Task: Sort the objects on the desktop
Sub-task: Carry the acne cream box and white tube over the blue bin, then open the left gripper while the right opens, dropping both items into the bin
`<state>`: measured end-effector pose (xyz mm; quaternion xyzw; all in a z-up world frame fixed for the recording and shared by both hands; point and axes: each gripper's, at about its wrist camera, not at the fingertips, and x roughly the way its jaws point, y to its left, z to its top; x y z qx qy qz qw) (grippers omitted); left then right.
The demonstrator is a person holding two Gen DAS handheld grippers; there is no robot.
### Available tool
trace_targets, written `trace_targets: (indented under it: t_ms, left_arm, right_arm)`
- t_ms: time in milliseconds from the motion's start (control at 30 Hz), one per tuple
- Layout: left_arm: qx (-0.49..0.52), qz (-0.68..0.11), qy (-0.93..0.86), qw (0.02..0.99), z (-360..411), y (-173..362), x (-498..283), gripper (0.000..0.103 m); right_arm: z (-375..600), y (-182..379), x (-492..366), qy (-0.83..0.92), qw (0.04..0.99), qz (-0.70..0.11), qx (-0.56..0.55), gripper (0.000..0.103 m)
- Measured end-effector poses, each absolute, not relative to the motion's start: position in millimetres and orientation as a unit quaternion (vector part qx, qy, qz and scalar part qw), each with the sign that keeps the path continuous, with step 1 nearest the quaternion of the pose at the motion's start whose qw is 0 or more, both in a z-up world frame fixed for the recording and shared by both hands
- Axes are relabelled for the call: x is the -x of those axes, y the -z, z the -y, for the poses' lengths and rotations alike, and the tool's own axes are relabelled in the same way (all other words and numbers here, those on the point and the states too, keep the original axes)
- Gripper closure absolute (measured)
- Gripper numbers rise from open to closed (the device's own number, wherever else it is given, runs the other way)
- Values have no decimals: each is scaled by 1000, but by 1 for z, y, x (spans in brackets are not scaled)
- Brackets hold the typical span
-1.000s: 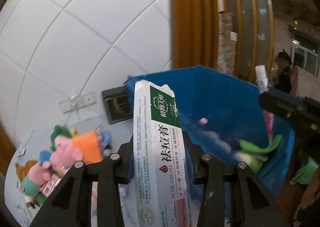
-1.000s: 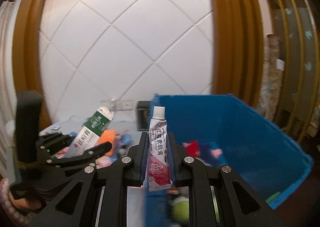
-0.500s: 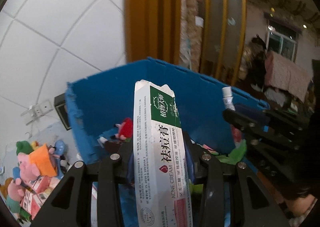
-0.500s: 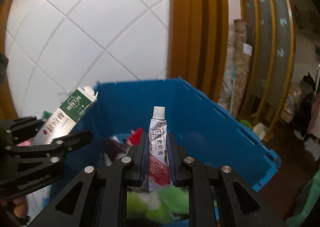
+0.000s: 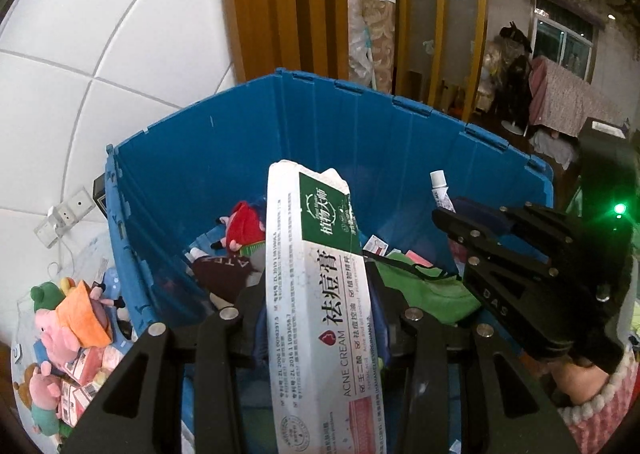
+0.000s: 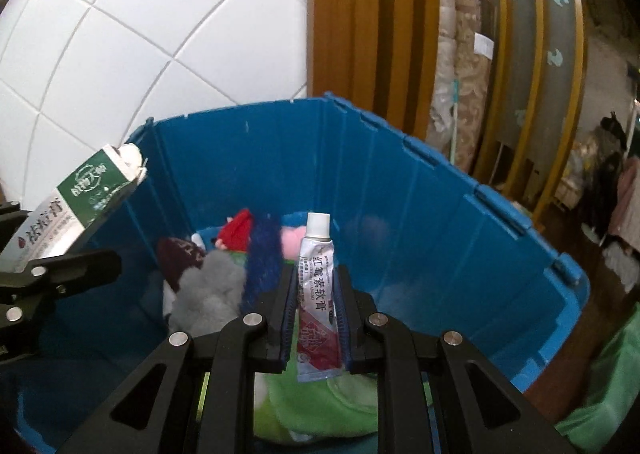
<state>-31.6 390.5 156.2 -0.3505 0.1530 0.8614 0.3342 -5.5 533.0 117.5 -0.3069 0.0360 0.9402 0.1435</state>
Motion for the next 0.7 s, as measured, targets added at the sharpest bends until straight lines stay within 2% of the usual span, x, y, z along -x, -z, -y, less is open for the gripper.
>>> trace_targets:
  t_ms: [400,467,567,667,700]
  left_arm:
    - [361,-161,-859,326,-396,-155,35,61]
    - [361,-161,-860,324,-396,-156,36,48]
    - [354,-162,-863,322,-395,-157,35,40]
    - [351,-163,-865,319,-394,-158,34,40]
    - [351,-160,-866,318,-393,-158,35,40]
  right_arm:
    - [-540,-102,15,-931,152,-37,330,85]
    - [-540,-101,15,-931,153,-38,329,84]
    - [-541,-100,13,-931,157,-40,328,83]
    - [-542,-101,12,-931,160,-42,326,73]
    - [-543,-102,11,-931,162,-43,323,64]
